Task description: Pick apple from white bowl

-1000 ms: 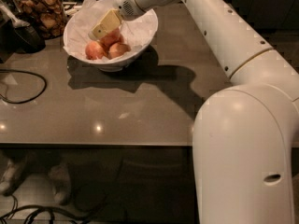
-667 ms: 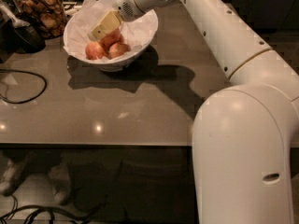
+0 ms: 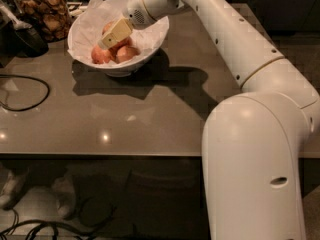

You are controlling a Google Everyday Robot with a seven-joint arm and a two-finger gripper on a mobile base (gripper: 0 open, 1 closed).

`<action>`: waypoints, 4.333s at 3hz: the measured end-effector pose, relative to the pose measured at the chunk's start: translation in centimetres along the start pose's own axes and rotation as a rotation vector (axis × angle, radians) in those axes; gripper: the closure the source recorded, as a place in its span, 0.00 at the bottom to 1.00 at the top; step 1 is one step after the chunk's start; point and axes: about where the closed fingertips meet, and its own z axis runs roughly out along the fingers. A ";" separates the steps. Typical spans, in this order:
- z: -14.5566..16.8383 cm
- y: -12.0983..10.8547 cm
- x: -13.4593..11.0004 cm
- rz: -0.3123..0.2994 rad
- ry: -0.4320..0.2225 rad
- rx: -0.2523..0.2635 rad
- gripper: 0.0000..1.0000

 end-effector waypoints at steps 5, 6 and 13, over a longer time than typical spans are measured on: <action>0.4 -0.8 1.2 -0.002 0.025 0.002 0.64; 0.4 -0.8 1.2 -0.002 0.025 0.002 0.88; -8.6 2.2 -9.1 0.100 -0.101 -0.063 1.00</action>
Offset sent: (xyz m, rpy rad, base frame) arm 0.0126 -0.0126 -0.0098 -0.0370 -0.0023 -0.0098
